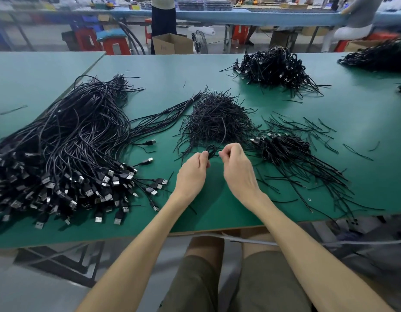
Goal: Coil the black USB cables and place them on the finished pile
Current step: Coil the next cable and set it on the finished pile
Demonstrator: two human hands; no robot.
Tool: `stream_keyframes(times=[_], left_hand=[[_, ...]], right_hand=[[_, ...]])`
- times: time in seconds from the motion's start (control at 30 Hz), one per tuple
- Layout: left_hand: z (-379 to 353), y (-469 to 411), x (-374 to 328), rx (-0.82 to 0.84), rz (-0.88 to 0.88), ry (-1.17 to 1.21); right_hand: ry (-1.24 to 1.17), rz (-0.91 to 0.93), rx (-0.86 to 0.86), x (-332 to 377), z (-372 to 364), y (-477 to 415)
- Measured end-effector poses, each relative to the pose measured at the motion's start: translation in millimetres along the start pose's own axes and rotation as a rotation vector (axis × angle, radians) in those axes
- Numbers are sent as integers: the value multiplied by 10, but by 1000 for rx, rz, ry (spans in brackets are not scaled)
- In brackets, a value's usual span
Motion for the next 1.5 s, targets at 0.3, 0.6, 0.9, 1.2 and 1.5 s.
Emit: stream_keyframes(times=[0.3,0.6,0.9,1.2,1.5], left_hand=[[47,-34,-30,-18,29,112],[75,12,-50,-13,143,348],[107,30,-103,109,79,332],[85,70,-100,142,29,330],[85,69,-87,140,51,265]], right_hand=[[45,187,36,171,5,18],[-113,97,132,-2,-56,31],[-551,-238,289,-164,-82,-89],[-619,-312,431,-172,-136,-29],[-602,-327,297,-245,-139,-66]])
Point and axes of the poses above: each hand's wrist, its own y-axis away from the middle knuckle, its own z-axis out of the back of the hand, x = y × z, the point moved 5 cm from there along -y, towards the middle knuckle, and after that the axes turned 11 degrees about -x, right-handed, at the moved point
